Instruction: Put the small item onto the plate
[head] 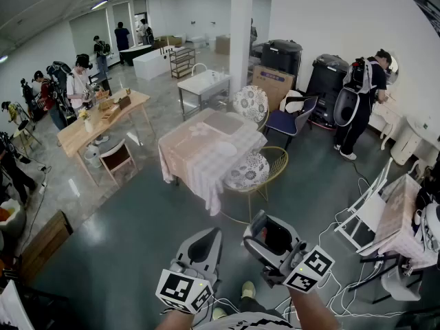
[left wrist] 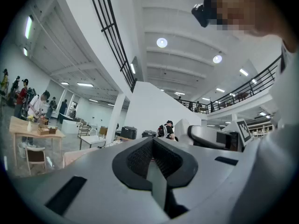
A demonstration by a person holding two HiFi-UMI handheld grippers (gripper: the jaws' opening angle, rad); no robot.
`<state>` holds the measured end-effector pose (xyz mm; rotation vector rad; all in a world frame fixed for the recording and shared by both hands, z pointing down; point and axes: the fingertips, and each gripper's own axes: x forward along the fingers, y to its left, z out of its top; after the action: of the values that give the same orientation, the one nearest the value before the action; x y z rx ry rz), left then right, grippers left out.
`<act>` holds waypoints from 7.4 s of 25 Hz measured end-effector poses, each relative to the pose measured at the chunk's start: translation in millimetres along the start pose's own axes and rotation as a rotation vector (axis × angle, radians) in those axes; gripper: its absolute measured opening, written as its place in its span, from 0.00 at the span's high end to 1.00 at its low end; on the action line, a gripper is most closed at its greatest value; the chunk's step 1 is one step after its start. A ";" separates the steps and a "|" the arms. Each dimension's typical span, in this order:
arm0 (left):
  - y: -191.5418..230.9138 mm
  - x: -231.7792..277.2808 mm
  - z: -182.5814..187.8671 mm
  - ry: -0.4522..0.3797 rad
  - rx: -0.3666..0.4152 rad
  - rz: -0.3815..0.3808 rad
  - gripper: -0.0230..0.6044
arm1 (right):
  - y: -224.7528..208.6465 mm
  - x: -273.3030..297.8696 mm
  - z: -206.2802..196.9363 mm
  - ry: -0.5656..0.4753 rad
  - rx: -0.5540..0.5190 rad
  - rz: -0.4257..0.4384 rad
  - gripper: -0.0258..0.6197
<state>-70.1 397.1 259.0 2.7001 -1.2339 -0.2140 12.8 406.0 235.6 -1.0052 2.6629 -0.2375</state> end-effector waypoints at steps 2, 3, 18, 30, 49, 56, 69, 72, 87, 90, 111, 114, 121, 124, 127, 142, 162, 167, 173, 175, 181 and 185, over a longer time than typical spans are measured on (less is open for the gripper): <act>-1.3 2.1 -2.9 0.003 -0.002 0.000 0.96 | -2.9 -2.1 -1.1 0.001 0.000 -0.003 0.52; -1.8 2.8 -4.1 0.004 -0.003 0.000 0.96 | -4.0 -3.0 -1.4 0.002 0.001 -0.004 0.52; 13.2 -16.5 -7.4 0.004 -0.008 0.011 0.96 | 3.7 0.2 4.1 -0.058 0.096 0.017 0.52; 32.6 5.6 -6.5 0.007 -0.009 -0.010 0.96 | -16.5 20.4 -1.4 -0.062 0.112 0.005 0.52; 112.5 229.5 -10.3 0.035 0.012 0.078 0.96 | -250.1 104.6 29.0 -0.039 0.160 0.062 0.52; 125.8 284.2 1.6 0.051 0.042 0.089 0.96 | -300.1 124.7 46.2 -0.066 0.175 0.081 0.52; 187.4 354.0 -18.0 0.055 0.009 0.078 0.96 | -364.8 181.1 25.1 -0.025 0.180 0.060 0.52; 216.3 379.2 -27.0 0.061 0.005 0.057 0.96 | -388.8 206.8 10.9 -0.011 0.172 0.037 0.52; 389.2 492.7 -96.0 0.162 -0.043 -0.050 0.96 | -526.6 335.9 -101.4 0.148 0.187 -0.166 0.52; 410.9 511.1 -124.7 0.176 -0.050 -0.059 0.96 | -553.6 344.0 -137.6 0.193 0.203 -0.189 0.52; 496.5 566.2 -325.8 0.320 -0.143 -0.007 0.96 | -714.5 351.8 -404.2 0.700 0.041 -0.222 0.52; 501.5 570.9 -339.1 0.323 -0.142 -0.002 0.96 | -722.4 350.9 -427.6 0.771 0.009 -0.218 0.52; 512.4 579.7 -359.7 0.327 -0.135 0.011 0.96 | -728.4 351.2 -465.7 0.923 -0.079 -0.193 0.52; 513.9 579.0 -365.3 0.331 -0.137 0.015 0.96 | -731.6 349.8 -479.7 0.997 -0.103 -0.192 0.52; 513.7 577.5 -369.7 0.334 -0.140 0.014 0.96 | -734.9 348.0 -490.8 1.058 -0.132 -0.190 0.52; 519.2 574.2 -376.5 0.369 -0.153 0.033 0.96 | -748.1 346.1 -510.3 1.175 -0.130 -0.218 0.52; 449.1 583.4 -247.9 0.373 -0.133 -0.032 0.96 | -668.5 390.4 -263.9 0.620 0.047 -0.300 0.91; 427.2 580.5 -195.6 0.351 -0.134 -0.055 0.96 | -644.0 394.9 -200.4 0.511 0.091 -0.318 0.92; 399.2 572.7 -139.7 0.294 -0.125 -0.081 0.96 | -615.0 391.9 -134.5 0.417 0.069 -0.307 0.92; 392.7 569.8 -121.2 0.273 -0.116 -0.092 0.96 | -608.9 394.1 -116.0 0.387 0.066 -0.308 0.92; 380.4 561.8 -72.1 0.204 -0.102 -0.121 0.96 | -586.9 398.9 -71.2 0.299 0.018 -0.305 0.93; 374.8 565.8 -54.5 0.179 -0.087 -0.123 0.96 | -579.0 399.5 -55.5 0.272 -0.003 -0.300 0.94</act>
<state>31.9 -269.1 355.6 2.6550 -0.9873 -0.0388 67.4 -288.0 351.6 -1.4672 2.7343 -0.4627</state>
